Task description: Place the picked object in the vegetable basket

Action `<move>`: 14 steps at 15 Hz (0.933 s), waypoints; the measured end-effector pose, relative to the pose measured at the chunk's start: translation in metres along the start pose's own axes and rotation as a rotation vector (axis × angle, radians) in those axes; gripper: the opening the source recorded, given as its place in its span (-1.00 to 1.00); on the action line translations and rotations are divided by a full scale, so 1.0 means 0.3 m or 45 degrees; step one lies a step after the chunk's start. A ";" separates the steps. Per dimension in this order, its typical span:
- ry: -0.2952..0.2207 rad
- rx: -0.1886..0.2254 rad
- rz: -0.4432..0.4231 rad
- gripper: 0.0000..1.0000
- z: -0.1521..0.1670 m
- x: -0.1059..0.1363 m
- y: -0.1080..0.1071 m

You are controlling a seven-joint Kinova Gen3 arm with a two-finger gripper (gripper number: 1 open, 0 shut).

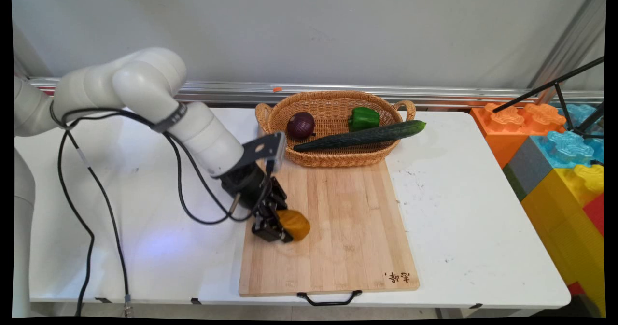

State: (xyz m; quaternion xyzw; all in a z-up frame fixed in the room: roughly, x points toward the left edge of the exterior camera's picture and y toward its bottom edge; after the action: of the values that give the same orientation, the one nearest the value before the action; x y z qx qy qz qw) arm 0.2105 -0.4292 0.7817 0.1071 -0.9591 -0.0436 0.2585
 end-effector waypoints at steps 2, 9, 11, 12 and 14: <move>0.043 -0.008 -0.035 -1.00 -0.059 0.017 -0.014; 0.260 0.186 -0.146 -1.00 -0.262 0.078 -0.207; 0.322 0.289 -0.191 -1.00 -0.308 0.088 -0.308; 0.348 0.336 -0.212 -1.00 -0.326 0.092 -0.360; 0.388 0.410 -0.255 -1.00 -0.346 0.098 -0.465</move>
State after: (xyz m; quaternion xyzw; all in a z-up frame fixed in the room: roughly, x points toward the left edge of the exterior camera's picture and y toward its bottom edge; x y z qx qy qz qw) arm 0.2637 -0.5747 0.8662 0.2467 -0.8883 0.1011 0.3741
